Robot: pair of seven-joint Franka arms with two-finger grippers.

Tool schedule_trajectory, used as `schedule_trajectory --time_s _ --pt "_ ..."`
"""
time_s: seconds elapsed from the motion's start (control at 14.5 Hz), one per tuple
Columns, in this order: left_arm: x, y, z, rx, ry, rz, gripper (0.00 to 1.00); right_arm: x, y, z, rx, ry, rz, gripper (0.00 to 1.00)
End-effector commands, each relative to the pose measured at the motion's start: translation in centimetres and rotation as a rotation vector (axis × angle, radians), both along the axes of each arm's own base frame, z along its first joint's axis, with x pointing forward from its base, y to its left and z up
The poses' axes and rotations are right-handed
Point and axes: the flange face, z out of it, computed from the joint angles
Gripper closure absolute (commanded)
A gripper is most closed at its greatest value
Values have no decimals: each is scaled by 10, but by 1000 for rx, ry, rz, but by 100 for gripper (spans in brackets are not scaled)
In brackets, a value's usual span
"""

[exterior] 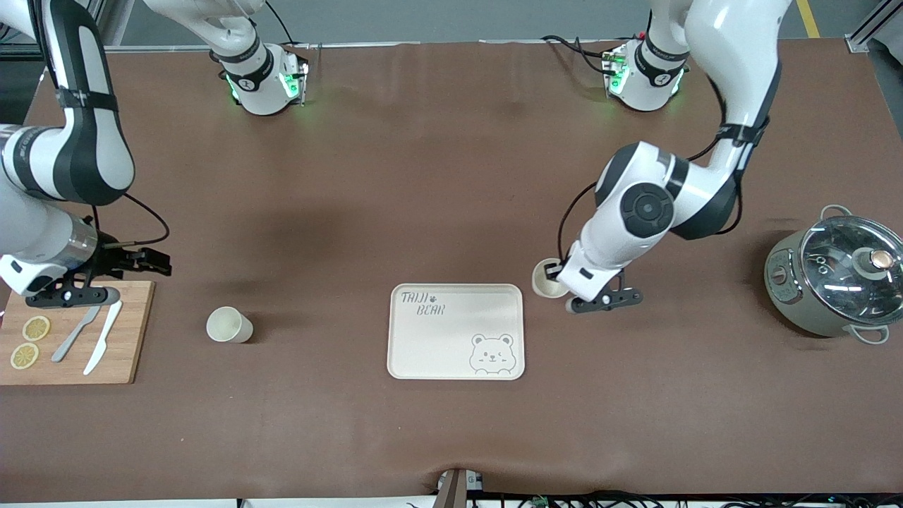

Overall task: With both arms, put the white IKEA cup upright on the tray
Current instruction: 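Carry the cup to the tray while the right gripper reaches the other cup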

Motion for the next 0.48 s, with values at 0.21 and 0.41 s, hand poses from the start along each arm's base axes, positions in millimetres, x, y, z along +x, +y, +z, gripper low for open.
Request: schedule_trajectory --time_s 0.21,0.41 --pt "25 -53 -25 38 -28 61 100 20 -5 -26 44 -62 -50 0" --pt "26 -63 -36 29 -46 72 100 32 3 -47 65 -65 -62 0"
